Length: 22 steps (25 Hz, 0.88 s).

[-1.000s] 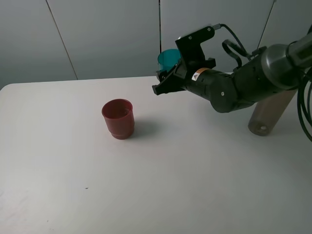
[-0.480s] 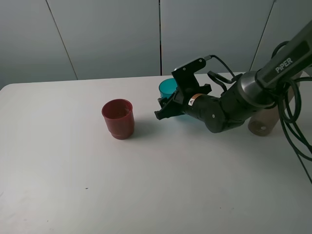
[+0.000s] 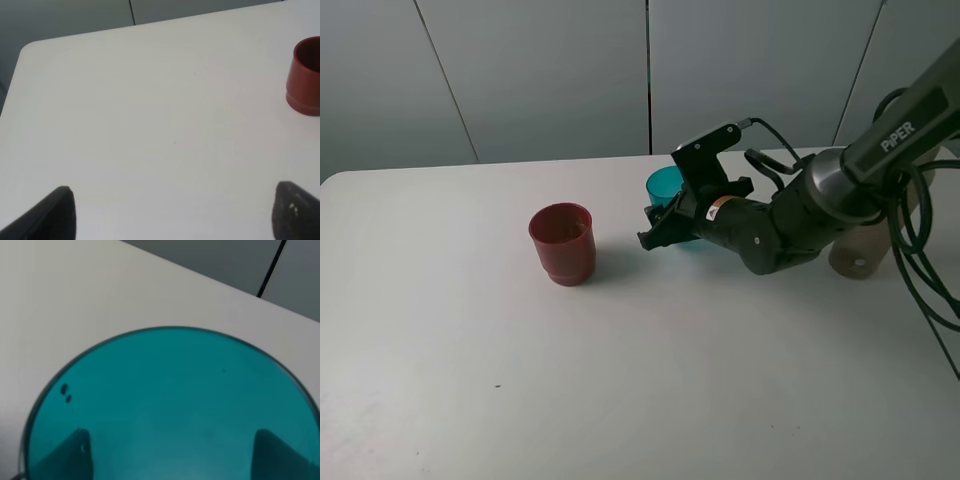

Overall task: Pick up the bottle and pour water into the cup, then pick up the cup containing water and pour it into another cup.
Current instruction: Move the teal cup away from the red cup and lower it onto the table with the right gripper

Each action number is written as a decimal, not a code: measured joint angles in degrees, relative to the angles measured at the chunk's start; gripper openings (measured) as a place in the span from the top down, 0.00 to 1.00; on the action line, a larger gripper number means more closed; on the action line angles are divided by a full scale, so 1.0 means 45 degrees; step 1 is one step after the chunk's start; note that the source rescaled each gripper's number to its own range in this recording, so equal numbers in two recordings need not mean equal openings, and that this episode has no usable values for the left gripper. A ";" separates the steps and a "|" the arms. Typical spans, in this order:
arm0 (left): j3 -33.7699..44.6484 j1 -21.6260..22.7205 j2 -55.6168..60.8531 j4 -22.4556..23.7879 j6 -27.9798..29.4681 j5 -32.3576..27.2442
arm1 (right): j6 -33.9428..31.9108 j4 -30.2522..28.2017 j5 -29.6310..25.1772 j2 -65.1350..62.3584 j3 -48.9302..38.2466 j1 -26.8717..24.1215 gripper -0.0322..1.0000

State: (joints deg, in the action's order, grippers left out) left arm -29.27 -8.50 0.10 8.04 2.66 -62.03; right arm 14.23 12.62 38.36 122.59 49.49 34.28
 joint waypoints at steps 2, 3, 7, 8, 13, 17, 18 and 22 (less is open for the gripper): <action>0.0000 0.0000 0.0000 0.0000 0.0000 0.0000 | 0.0000 -0.0035 -0.0060 0.0153 0.0000 0.0000 0.86; 0.0000 0.0000 0.0000 0.0000 0.0000 0.0000 | 0.0000 -0.0040 -0.0034 0.0211 0.0000 0.0000 0.86; 0.0000 0.0000 0.0000 0.0000 0.0000 0.0000 | 0.0000 -0.0144 -0.0034 0.0211 0.0000 0.0000 0.86; 0.0000 0.0000 0.0000 0.0000 0.0000 0.0000 | 0.0000 -0.0195 -0.0034 0.0211 0.0000 0.0000 0.86; 0.0000 0.0000 0.0000 0.0000 0.0000 0.0000 | 0.0000 -0.0222 -0.0034 0.0159 0.0000 0.0000 0.28; 0.0000 0.0000 0.0000 0.0000 0.0000 0.0000 | 0.0000 -0.0222 0.0015 -0.0381 0.0000 0.0000 0.01; 0.0000 0.0000 0.0000 0.0000 0.0000 0.0000 | 0.0000 -0.0222 0.0035 -0.0609 0.0000 0.0000 0.01; 0.0000 0.0000 0.0000 0.0000 0.0000 0.0000 | 0.0000 -0.0222 -0.0556 -0.1784 -0.0020 0.0000 0.01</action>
State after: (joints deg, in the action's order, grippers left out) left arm -29.27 -8.50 0.10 8.04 2.66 -62.03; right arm 14.23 11.62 35.86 114.56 49.40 34.28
